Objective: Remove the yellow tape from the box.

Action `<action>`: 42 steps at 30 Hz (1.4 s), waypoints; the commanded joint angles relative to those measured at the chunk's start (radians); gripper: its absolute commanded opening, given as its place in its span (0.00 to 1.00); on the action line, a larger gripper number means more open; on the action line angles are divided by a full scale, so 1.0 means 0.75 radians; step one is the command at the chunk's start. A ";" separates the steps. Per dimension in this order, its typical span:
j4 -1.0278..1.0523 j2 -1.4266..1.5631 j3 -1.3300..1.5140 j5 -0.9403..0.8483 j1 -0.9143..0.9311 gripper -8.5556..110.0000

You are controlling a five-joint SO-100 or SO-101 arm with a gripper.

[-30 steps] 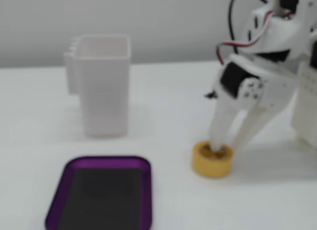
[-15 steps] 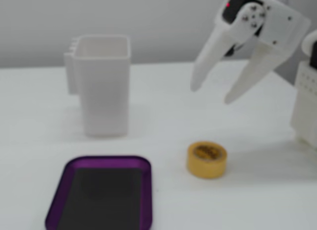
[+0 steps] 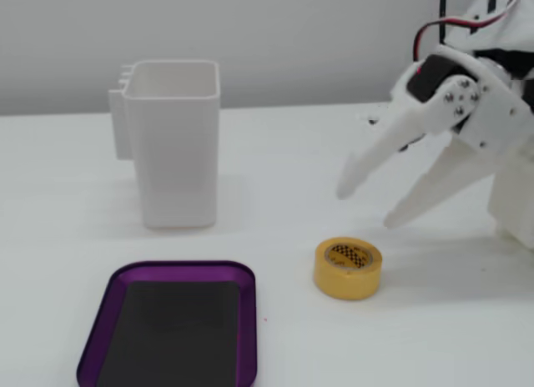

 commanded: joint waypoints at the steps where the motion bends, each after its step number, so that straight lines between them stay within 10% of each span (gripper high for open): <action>1: -0.020 0.139 0.110 0.016 0.008 0.21; 14: -0.022 0.072 0.227 0.016 0.008 0.06; 42: -0.057 0.074 0.346 0.008 -0.006 0.07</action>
